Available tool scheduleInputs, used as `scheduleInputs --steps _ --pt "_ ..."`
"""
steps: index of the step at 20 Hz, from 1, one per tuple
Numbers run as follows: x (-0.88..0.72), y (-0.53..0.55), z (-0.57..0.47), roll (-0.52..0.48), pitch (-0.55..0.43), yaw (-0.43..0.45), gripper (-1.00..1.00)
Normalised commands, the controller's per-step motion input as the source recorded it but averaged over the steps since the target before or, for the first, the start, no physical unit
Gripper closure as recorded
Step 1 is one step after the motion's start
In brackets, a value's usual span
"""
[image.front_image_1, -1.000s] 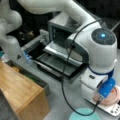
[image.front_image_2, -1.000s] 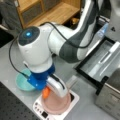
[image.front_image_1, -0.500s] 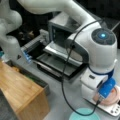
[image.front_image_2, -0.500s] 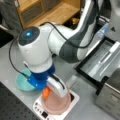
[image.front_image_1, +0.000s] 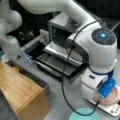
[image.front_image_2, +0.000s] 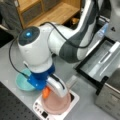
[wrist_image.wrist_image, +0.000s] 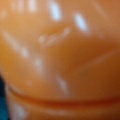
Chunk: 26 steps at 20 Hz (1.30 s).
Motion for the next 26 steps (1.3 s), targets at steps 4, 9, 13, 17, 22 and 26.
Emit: scheduleInputs --steps 4,9,13,17,22,26 --pt "-0.09 0.01 -0.06 -0.157 -0.078 -0.029 1.0" --pt "-0.09 0.01 -0.06 -0.157 -0.078 -0.029 1.0" --pt "-0.09 0.04 -0.07 -0.111 -0.057 -0.008 1.0" --pt "-0.1 0.1 -0.1 -0.062 -0.024 0.01 1.0" --pt "-0.08 0.11 -0.11 -0.05 -0.061 -0.009 1.0" --pt "-0.04 0.14 -0.13 -0.03 -0.097 -0.044 1.0"
